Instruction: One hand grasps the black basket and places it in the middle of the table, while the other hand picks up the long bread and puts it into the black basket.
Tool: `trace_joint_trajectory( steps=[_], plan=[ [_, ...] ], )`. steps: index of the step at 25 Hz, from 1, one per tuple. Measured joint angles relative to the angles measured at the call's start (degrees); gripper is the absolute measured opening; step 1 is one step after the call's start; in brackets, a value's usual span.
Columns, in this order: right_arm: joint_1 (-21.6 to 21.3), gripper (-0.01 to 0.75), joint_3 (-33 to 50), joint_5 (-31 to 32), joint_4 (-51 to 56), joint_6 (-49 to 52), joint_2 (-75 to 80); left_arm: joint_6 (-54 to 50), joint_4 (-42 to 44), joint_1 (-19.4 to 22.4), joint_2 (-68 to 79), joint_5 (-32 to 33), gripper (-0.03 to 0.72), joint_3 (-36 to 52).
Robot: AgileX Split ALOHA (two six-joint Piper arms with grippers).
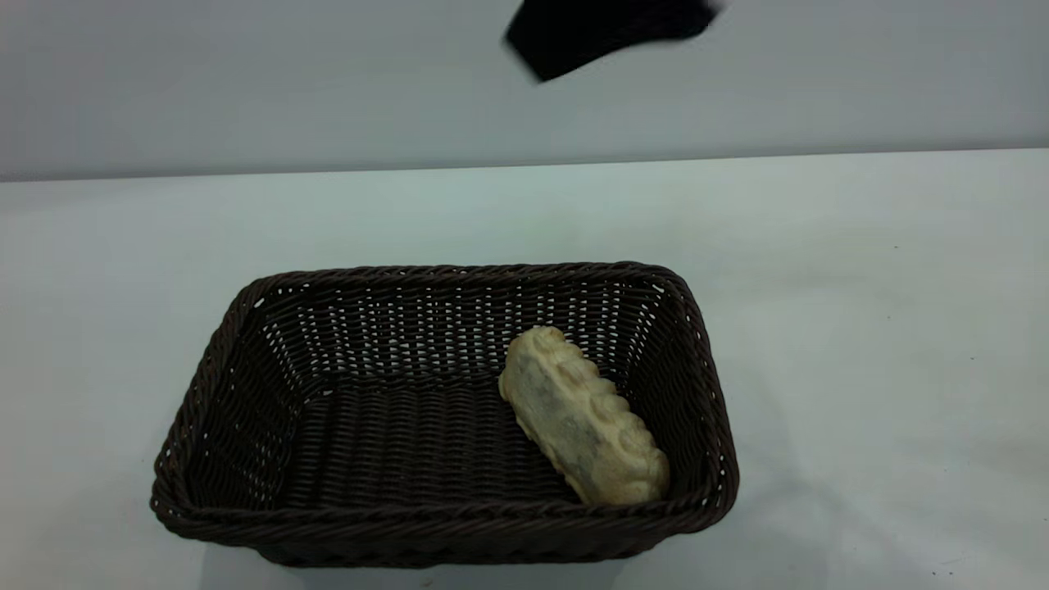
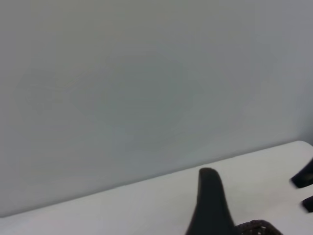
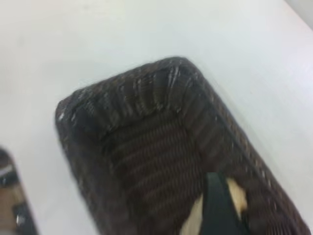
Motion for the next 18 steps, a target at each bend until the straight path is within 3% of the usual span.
trace_joint_trajectory(
  steps=[7,11,18],
  plan=[
    [0.0,0.423,0.0,16.87,-27.95,28.19,-10.04,0.01,0.77,0.0,-6.91,10.53,0.585,-0.16],
    [0.0,0.404,0.0,25.07,-31.27,35.03,-15.81,-0.96,0.87,0.0,-8.9,17.28,0.585,-0.16],
    [0.0,0.302,1.04,39.51,-31.62,39.76,-27.88,-1.56,3.01,0.0,-12.35,26.19,0.584,-0.25]
  ],
)
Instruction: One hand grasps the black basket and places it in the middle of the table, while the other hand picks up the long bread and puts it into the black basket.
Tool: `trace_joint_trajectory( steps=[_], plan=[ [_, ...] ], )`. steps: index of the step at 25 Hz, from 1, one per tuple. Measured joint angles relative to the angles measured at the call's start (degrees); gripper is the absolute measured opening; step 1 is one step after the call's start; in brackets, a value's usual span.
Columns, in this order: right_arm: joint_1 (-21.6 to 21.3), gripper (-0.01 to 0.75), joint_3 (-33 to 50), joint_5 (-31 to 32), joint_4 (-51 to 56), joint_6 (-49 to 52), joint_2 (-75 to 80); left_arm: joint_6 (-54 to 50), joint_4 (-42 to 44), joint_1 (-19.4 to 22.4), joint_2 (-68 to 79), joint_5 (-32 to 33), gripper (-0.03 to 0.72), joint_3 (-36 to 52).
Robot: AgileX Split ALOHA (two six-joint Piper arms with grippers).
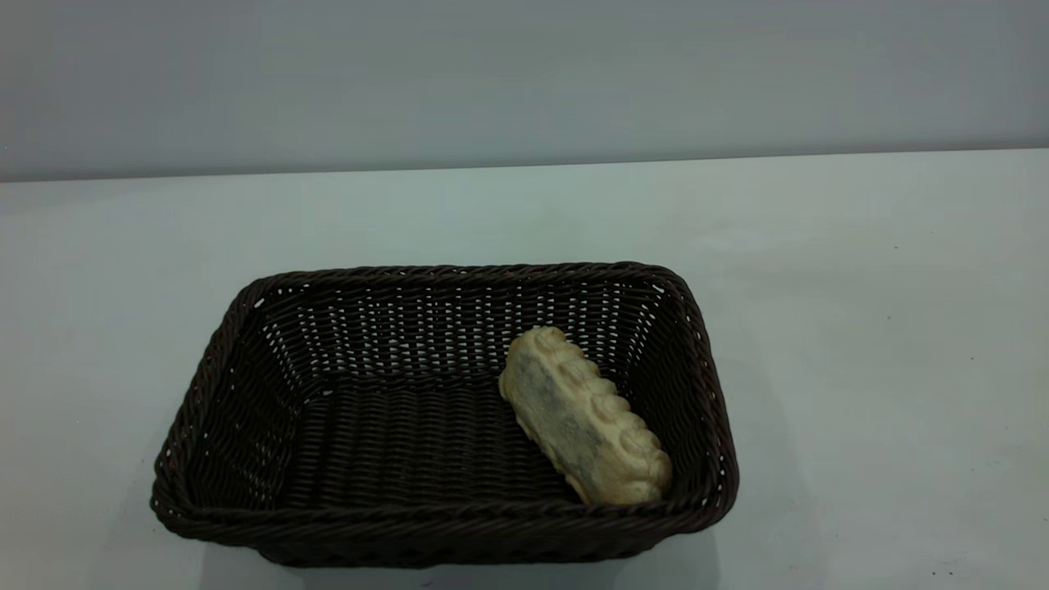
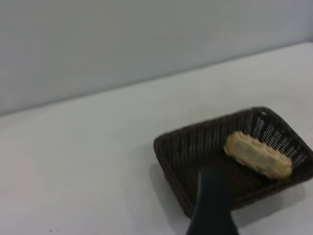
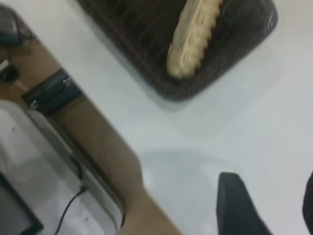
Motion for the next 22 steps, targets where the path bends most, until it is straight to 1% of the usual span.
trace_joint_trajectory(
  steps=[3,8,10,12,17,22],
  plan=[
    [0.0,0.287,3.58,2.87,0.0,1.58,-6.01,-1.49,1.74,0.0,-1.19,0.06,0.584,-0.07],
    [0.0,0.287,11.56,4.46,0.0,3.33,-16.48,-2.21,3.75,0.0,-2.31,0.06,0.584,0.11],
    [0.0,0.287,14.44,4.82,0.0,4.07,-20.44,-2.21,4.8,0.0,-2.37,0.06,0.584,1.48],
    [0.0,0.287,16.63,4.92,0.05,4.57,-23.65,-2.21,5.05,0.0,-2.41,0.06,0.584,3.87],
    [0.0,0.287,20.76,5.07,0.11,5.35,-30.05,-2.21,5.1,0.0,-2.41,0.06,0.583,13.42],
    [0.0,0.287,22.91,5.02,0.11,5.95,-35.31,-2.37,5.1,0.0,-5.62,-0.24,0.557,21.59]
  ],
)
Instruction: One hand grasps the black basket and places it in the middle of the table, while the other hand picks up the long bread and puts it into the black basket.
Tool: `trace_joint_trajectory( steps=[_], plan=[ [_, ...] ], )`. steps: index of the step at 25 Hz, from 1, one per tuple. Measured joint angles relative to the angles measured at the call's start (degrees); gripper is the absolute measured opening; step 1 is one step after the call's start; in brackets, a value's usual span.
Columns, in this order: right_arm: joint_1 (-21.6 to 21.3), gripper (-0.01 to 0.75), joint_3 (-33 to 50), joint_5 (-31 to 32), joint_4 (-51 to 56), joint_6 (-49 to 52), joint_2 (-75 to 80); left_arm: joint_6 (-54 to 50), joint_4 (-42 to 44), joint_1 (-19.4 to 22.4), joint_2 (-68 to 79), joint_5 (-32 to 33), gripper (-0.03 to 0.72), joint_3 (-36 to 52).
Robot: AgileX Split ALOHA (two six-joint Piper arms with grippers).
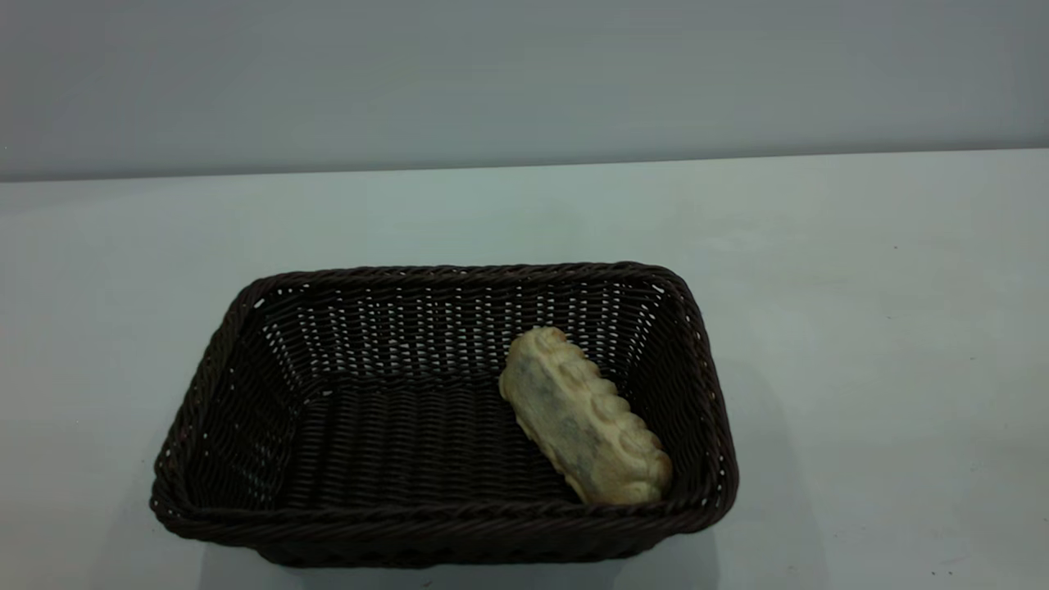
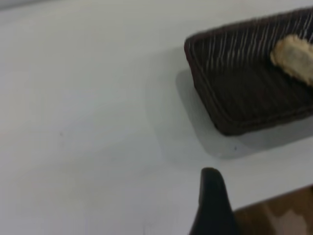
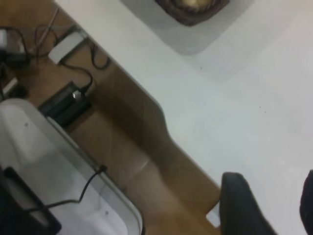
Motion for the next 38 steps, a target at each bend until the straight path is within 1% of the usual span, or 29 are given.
trace_joint_trajectory(
  steps=[3,10,16,20,22,33,38],
  plan=[
    [0.0,0.287,0.23,-0.3,0.0,0.04,-2.86,-0.04,0.0,0.0,-2.38,-0.04,0.541,2.86],
    [0.0,0.286,0.3,-0.84,0.0,0.07,-5.89,-0.18,-0.17,0.0,-2.52,-0.63,0.532,5.78],
    [0.0,0.286,1.07,-1.65,-0.1,-0.54,-5.93,-0.38,-0.23,0.0,-2.52,-0.95,0.53,5.81],
    [0.0,0.286,5.75,-3.73,-0.04,-2.29,-6.59,-0.38,-0.23,0.0,-2.52,-0.95,0.53,5.81],
    [0.0,0.286,6.76,-4.58,0.01,-2.59,-7.54,-0.38,-0.23,0.0,-2.52,-0.95,0.53,5.81],
    [0.0,0.286,6.83,-4.99,0.18,-2.77,-14.12,-0.38,-0.23,0.0,-2.52,-0.95,0.53,5.81],
    [0.0,0.284,6.83,-4.99,0.18,-2.77,-14.5,-0.38,-0.23,0.0,-2.52,-0.95,0.53,5.81]
  ],
)
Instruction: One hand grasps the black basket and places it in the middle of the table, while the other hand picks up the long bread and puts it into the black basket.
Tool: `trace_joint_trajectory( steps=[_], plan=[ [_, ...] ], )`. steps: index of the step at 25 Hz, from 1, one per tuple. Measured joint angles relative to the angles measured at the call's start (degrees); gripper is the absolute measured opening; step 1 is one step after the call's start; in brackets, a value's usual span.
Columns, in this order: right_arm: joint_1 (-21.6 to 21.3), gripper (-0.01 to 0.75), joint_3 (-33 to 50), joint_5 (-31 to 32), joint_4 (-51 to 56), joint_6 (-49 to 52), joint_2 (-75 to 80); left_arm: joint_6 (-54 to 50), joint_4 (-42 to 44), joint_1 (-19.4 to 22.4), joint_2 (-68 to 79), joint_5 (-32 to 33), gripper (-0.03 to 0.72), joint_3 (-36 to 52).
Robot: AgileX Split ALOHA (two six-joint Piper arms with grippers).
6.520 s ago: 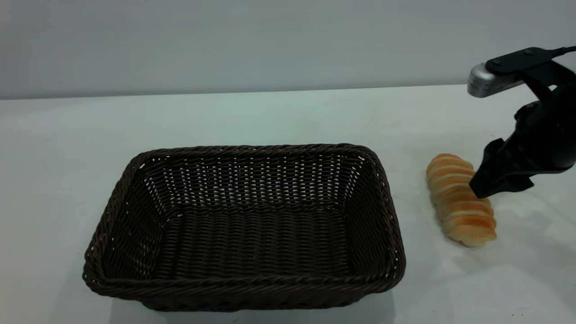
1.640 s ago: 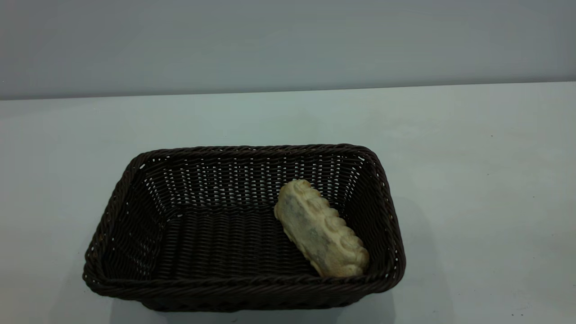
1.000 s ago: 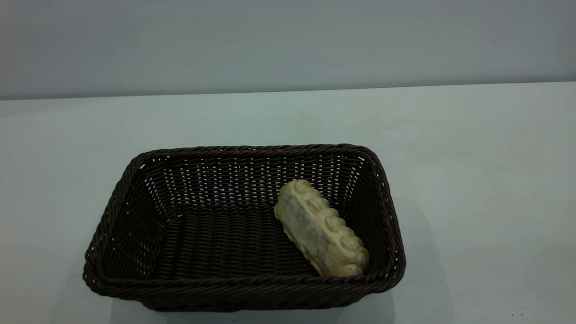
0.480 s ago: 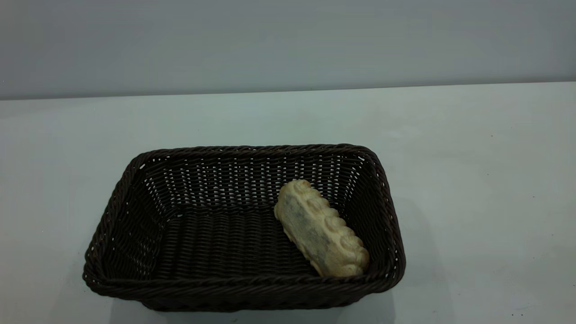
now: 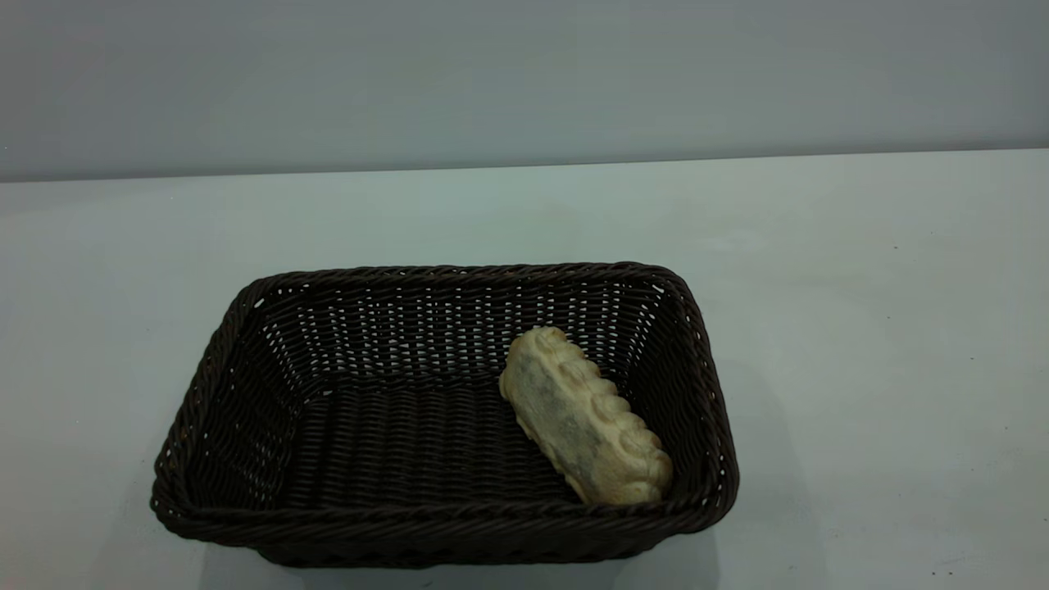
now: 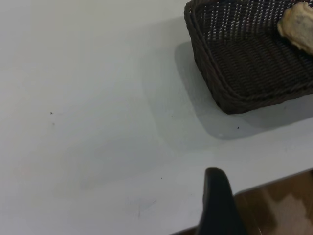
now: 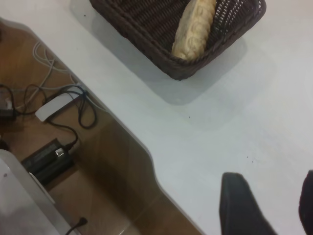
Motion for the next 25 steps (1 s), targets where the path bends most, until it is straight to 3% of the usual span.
trace_joint_trajectory(
  steps=[16,21,23,24,25],
  plan=[
    [0.0,0.284,0.02,0.0,0.0,0.0,0.0,0.06,0.0,0.0,0.0,0.0,0.53,0.0],
    [-3.1,0.284,0.02,0.0,0.1,0.0,0.0,0.06,0.0,1.73,0.0,0.0,0.53,0.0],
    [-7.92,0.283,0.02,0.0,0.1,0.0,0.0,0.1,0.0,4.93,0.0,0.0,0.53,0.0],
    [-14.69,0.283,0.02,0.0,0.1,0.0,0.0,0.1,0.0,6.04,0.0,0.0,0.53,0.0],
    [-18.89,0.283,0.02,0.0,0.1,0.0,0.0,0.1,0.0,7.41,0.0,0.0,0.53,0.0]
  ],
)
